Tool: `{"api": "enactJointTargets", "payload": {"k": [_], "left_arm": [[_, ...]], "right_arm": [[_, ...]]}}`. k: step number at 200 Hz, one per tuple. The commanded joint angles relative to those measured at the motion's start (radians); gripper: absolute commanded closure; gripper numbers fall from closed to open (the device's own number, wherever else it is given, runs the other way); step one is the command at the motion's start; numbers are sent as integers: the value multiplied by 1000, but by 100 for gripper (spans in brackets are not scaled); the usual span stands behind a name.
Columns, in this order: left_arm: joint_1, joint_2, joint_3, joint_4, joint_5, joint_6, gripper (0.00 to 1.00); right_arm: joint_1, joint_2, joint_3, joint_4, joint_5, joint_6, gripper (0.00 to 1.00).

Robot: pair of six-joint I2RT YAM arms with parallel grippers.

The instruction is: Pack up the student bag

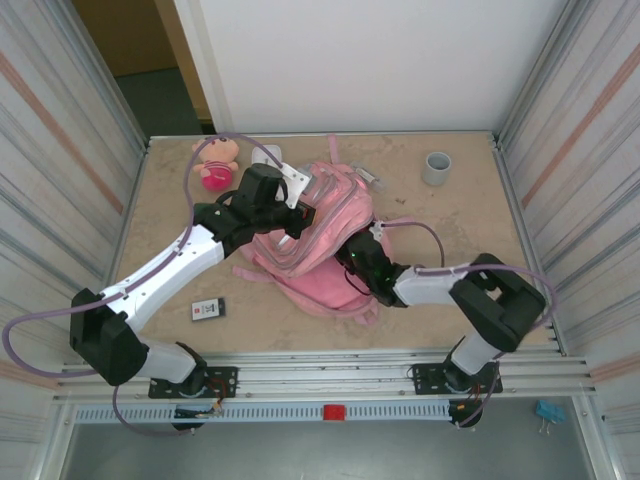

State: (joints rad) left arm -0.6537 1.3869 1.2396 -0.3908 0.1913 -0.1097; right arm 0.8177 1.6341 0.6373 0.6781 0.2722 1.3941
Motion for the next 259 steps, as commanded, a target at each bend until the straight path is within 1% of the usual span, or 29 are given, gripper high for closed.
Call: {"api": "enactJointTargets", "payload": {"k": [1, 20, 33, 41, 66, 81, 105, 123, 157, 189, 197, 222, 237, 259], "left_arm": [[11, -47, 22, 136, 19, -14, 100], [12, -52, 15, 137, 12, -12, 100], [12, -54, 14, 134, 7, -11, 100], [12, -53, 14, 133, 2, -9, 100], [12, -50, 8, 127, -11, -4, 100], [12, -51, 1, 128, -16, -1, 100], [14, -49, -10, 129, -27, 2, 100], [13, -45, -18, 131, -28, 7, 100], [12, -42, -42, 132, -21, 28, 100], [1, -33, -89, 141, -9, 79, 100], [-9, -26, -104, 147, -5, 106, 100], [-59, 12, -145, 153, 10, 182, 100], [-89, 47, -162, 155, 15, 199, 100], [-122, 101, -189, 175, 37, 192, 94]], "right_arm": [[-6, 72, 61, 103, 19, 34, 84], [-5, 113, 93, 55, 15, 44, 77], [-8, 122, 98, 20, 11, 49, 69], [-9, 121, 96, -5, 1, 52, 61], [-8, 67, 65, -90, -20, 55, 43], [-8, 10, 24, -144, -32, 52, 37], [-15, -102, -53, -217, -51, 43, 34], [-20, -207, -89, -312, -66, 8, 33], [-40, -435, -106, -563, -63, -94, 32], [-71, -673, -97, -793, 0, -212, 31], [-79, -734, -93, -836, 16, -294, 30], [-91, -856, -84, -893, 28, -460, 30], [-97, -895, -79, -907, 23, -550, 30], [-100, -929, -76, -910, -9, -687, 29]]}}
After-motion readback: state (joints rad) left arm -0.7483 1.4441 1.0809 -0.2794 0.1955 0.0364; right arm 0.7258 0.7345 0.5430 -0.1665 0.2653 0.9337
